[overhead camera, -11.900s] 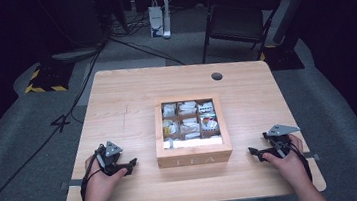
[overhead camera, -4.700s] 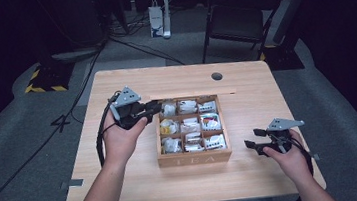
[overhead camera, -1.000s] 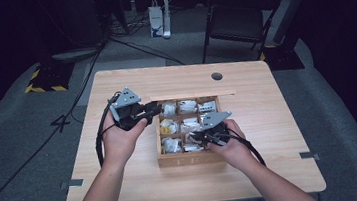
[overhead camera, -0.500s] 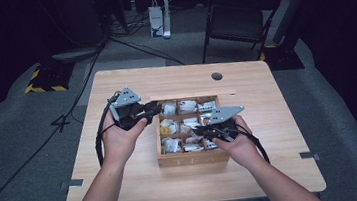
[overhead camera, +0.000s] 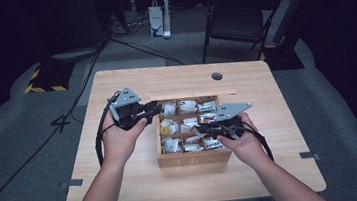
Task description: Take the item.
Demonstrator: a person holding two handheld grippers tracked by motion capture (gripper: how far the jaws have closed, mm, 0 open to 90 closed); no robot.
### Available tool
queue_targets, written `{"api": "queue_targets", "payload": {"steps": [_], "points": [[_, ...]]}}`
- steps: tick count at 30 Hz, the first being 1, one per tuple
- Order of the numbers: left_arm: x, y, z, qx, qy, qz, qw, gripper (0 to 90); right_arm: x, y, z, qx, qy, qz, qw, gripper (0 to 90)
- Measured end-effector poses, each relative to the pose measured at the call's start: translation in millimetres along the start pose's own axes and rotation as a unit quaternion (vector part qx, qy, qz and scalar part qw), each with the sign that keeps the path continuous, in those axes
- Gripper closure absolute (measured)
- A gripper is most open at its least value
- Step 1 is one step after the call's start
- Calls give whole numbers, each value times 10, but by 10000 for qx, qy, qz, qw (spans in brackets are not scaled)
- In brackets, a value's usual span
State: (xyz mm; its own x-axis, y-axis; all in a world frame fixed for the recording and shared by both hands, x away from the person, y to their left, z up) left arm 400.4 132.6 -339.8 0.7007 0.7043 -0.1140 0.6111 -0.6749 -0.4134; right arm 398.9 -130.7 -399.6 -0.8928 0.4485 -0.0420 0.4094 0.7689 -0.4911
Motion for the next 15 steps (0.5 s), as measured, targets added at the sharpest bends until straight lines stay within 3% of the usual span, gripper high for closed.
{"api": "queue_targets", "payload": {"steps": [15], "points": [[-5, 4, -3, 2, 4, -17, 10000, 746, -218, -409, 120, 42, 104, 403, 9991, 868]]}}
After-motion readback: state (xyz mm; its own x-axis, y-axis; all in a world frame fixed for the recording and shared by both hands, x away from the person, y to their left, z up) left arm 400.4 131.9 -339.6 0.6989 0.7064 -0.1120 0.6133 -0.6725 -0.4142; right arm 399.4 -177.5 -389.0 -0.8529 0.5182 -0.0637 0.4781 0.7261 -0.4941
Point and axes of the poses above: each handheld gripper's, and its own axes: y roughly forward along the jaws, z roughly out of its underside, x roughly to its left, the point moved 3 cm from there along y, roughly forward along the jaws, and after that the axes turned 3 degrees about -x, right-handed, at the moved point
